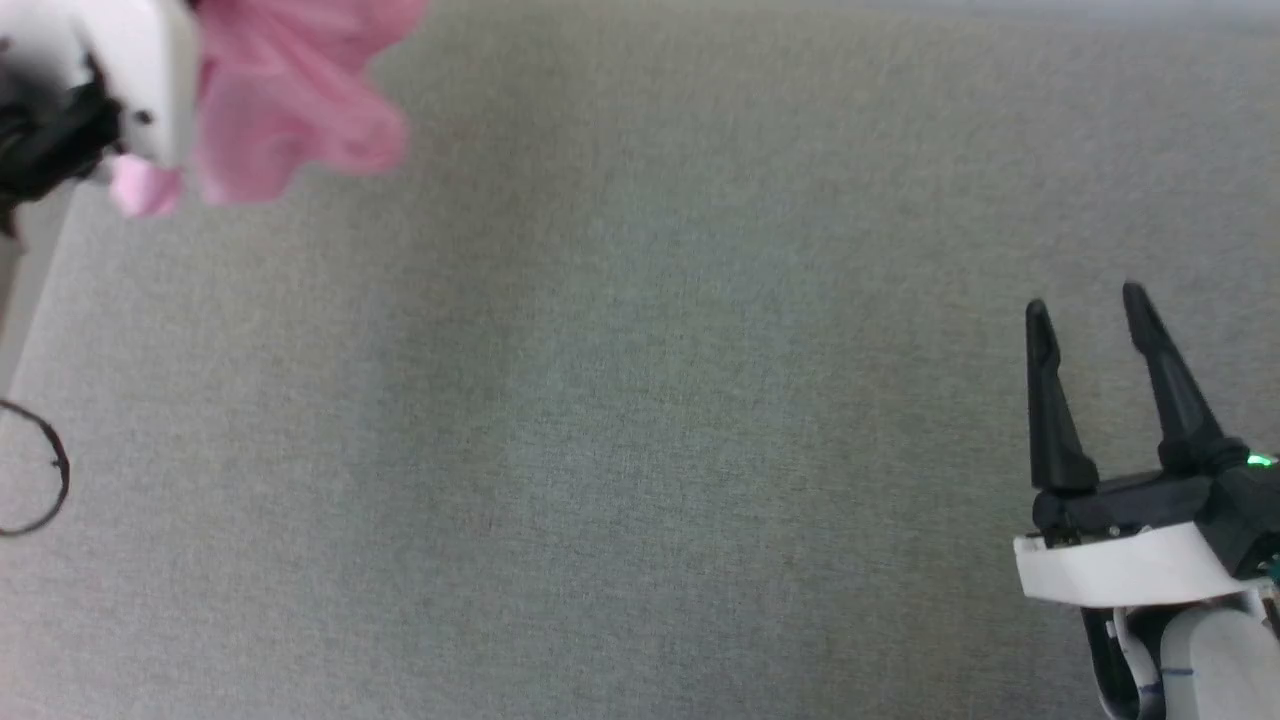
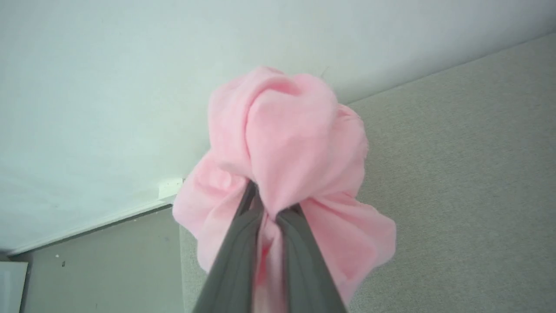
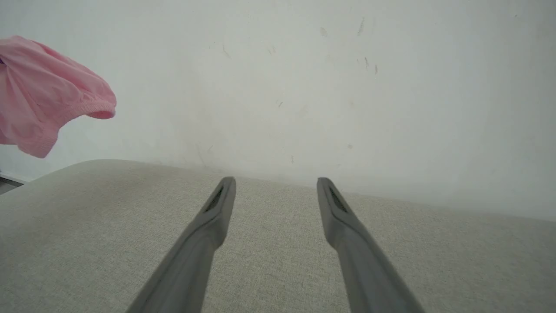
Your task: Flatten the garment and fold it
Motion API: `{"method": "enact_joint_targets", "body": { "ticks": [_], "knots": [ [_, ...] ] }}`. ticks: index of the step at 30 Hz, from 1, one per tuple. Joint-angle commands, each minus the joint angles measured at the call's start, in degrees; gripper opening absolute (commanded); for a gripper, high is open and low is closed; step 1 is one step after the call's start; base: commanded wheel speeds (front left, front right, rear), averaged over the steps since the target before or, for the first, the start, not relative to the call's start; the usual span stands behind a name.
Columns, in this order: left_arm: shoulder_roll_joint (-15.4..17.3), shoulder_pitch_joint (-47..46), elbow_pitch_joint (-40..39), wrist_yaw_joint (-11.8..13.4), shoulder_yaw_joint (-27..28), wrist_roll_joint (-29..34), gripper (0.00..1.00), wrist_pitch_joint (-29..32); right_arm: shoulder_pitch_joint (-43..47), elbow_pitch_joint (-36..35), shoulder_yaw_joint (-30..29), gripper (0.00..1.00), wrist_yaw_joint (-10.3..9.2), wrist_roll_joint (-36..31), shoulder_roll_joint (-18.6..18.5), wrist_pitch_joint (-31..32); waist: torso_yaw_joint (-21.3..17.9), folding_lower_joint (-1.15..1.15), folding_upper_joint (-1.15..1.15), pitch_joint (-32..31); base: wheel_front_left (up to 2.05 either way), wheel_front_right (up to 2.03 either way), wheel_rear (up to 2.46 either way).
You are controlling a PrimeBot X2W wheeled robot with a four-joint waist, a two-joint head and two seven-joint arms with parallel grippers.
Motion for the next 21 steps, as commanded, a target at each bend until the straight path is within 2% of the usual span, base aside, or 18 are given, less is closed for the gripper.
{"method": "enact_joint_targets", "body": {
  "ticks": [1, 7, 11, 16, 21],
  "knots": [
    [-0.6, -1.2, -1.2, 0.0, -0.9, -0.3, 0.0, -0.5, 0.6, 0.2, -0.1, 1.0, -0.05, 0.4, 0.2, -0.3, -2.0, 0.01, 0.0, -4.8, 0.0, 0.0, 0.0],
    [-3.8, -4.1, -7.5, 0.0, -8.4, -0.9, 0.0, -1.7, 1.5, 1.1, 0.5, 1.0, -0.05, 1.5, 0.2, -0.3, -7.2, 0.01, 0.0, -6.6, 0.0, 0.0, 0.0],
    [-7.3, -3.7, -9.2, 0.0, -13.2, -1.7, 0.0, -3.1, 2.0, 1.4, 0.5, 1.0, -0.05, 2.1, 0.2, -0.3, -10.9, 0.01, 0.0, -7.0, 0.0, 0.0, 0.0],
    [-11.8, -0.1, -8.9, 0.0, -20.0, -3.5, 0.0, -5.1, 2.5, 1.7, 0.4, 1.0, -0.05, 2.8, 0.2, -0.3, -14.6, 0.01, 0.0, -6.6, 0.0, 0.0, 0.0],
    [-14.7, 5.0, -5.1, 0.0, -28.8, -5.8, 0.0, -6.6, 2.6, 1.8, 0.3, 1.0, -0.05, 3.4, 0.2, -0.3, -16.7, 0.01, 0.0, -5.4, 0.0, 0.0, 0.0]
  ]
}}
